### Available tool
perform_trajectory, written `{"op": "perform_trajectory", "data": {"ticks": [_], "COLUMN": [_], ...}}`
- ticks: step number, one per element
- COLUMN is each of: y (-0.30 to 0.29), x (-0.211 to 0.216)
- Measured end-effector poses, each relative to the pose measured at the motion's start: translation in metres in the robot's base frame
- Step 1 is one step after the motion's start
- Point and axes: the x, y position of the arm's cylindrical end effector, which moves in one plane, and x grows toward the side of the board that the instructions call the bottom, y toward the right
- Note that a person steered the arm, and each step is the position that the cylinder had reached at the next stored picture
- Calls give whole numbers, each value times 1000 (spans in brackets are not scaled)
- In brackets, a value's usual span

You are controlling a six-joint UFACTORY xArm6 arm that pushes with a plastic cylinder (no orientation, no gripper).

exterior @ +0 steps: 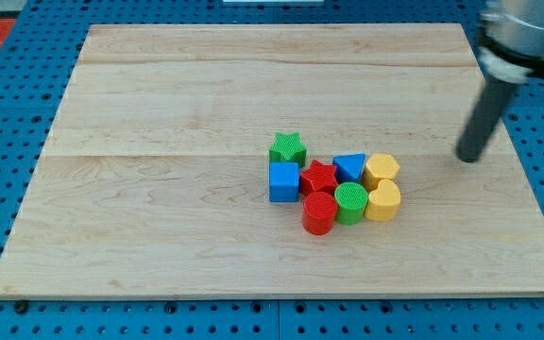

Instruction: Place the yellow blocks and blue triangle in a diagonal line

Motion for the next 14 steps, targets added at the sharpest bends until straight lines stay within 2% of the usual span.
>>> {"op": "perform_trajectory", "data": {"ticks": [1, 2, 3, 5, 6, 7, 8, 10, 11, 12, 13, 14], "y": [-21, -118, -117, -102, -103, -188, -154, -104, -65, -37, -44, -56], "x": [106, 103, 51, -1, 51, 42, 14, 30, 22, -9, -53, -59]}}
